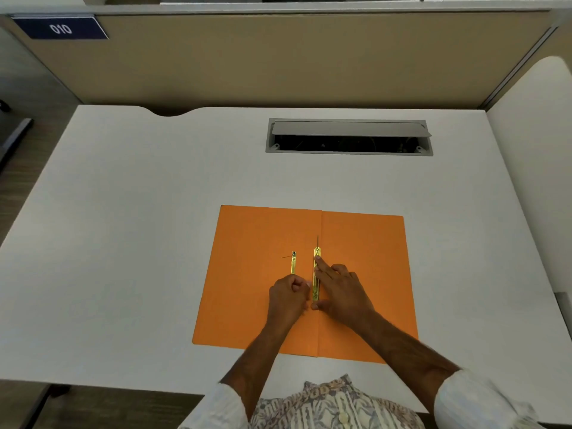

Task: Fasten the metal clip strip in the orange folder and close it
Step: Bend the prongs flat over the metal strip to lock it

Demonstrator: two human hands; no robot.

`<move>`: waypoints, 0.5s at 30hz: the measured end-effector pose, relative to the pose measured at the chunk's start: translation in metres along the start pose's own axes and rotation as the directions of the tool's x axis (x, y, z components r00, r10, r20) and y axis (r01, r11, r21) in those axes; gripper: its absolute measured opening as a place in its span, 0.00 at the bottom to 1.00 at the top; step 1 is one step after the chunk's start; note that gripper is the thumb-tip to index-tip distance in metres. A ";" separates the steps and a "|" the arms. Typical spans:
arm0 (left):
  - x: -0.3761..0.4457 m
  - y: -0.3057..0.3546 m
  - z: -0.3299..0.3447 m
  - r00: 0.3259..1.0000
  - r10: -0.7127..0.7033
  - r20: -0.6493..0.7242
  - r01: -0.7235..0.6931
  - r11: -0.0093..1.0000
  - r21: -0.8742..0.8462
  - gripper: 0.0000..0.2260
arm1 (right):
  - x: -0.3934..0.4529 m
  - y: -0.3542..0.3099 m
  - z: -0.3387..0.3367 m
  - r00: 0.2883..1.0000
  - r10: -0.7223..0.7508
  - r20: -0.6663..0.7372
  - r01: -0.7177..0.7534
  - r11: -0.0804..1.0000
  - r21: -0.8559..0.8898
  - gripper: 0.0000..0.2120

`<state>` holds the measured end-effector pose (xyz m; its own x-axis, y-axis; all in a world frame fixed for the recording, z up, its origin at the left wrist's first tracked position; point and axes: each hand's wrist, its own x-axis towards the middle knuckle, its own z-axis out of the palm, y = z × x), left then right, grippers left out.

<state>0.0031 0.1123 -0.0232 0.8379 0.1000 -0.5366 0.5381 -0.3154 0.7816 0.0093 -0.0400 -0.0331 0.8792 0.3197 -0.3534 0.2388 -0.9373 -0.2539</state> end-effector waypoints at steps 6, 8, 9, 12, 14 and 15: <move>-0.014 -0.003 0.004 0.998 -0.062 0.025 0.064 0.993 -0.100 0.12 | -0.001 0.004 -0.001 1.000 -0.016 0.019 0.016 1.000 0.010 0.39; -0.016 -0.001 0.004 0.997 -0.077 0.027 0.079 0.992 -0.099 0.11 | 0.000 0.006 -0.003 0.998 -0.030 0.052 0.029 0.999 0.015 0.40; -0.017 -0.001 0.005 0.996 -0.083 0.023 0.084 0.993 -0.083 0.10 | 0.000 0.007 -0.005 0.997 -0.037 0.063 0.037 0.999 0.010 0.38; -0.018 -0.001 0.007 0.995 -0.098 0.009 0.099 0.994 -0.040 0.10 | 0.001 0.010 -0.008 0.997 -0.065 0.051 0.066 0.998 -0.010 0.31; -0.020 -0.002 0.008 0.995 -0.103 0.019 0.103 0.994 -0.038 0.08 | 0.000 0.010 -0.010 0.997 -0.068 0.031 0.068 0.998 0.003 0.26; -0.021 -0.002 0.008 0.995 -0.102 0.020 0.103 0.994 -0.034 0.07 | 0.000 0.009 -0.010 0.998 -0.064 0.021 0.064 0.998 0.009 0.25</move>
<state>-0.0166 0.1031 -0.0160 0.7766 0.1132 -0.6197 0.6242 -0.2714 0.7326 0.0155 -0.0501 -0.0266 0.8529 0.3823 -0.3554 0.2911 -0.9135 -0.2840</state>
